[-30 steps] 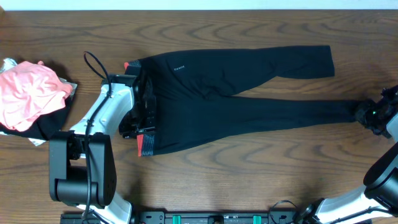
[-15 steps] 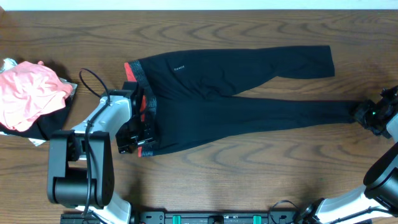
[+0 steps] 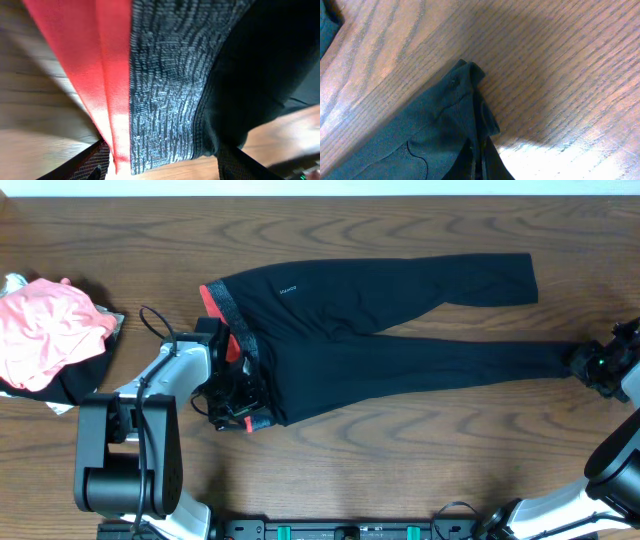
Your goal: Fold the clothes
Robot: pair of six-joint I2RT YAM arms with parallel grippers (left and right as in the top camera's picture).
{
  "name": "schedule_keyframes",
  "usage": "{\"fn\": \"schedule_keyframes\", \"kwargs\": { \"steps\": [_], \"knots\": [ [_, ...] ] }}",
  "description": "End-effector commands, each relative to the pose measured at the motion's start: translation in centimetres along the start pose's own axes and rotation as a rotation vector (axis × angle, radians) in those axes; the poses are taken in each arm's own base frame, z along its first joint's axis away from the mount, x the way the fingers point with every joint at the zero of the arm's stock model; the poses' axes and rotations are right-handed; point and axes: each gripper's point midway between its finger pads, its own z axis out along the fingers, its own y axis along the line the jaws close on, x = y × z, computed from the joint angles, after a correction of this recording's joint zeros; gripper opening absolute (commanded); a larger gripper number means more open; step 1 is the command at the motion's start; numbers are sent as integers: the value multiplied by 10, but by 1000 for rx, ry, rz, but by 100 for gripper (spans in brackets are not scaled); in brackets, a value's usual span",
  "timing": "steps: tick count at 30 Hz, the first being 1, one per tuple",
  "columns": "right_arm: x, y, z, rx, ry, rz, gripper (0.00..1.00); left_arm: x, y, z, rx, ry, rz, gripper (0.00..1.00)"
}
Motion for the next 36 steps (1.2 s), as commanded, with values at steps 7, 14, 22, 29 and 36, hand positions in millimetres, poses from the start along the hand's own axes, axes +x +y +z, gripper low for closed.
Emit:
{"fn": "schedule_keyframes", "kwargs": {
  "steps": [7,14,22,29,36],
  "knots": [
    [-8,-3,-2,8,-16,12,1,8,-3,10,38,48,18,54],
    [-8,-3,-2,8,-15,12,1,8,-3,10,38,48,18,35],
    [-8,-3,-2,8,-16,12,1,-1,-6,9,49,7,51,11],
    [-8,-3,-2,8,-15,12,1,-7,-9,6,58,-27,94,6],
    [-8,-3,-2,8,-15,12,1,-14,-26,-26,87,-164,187,6]
  ]
}}
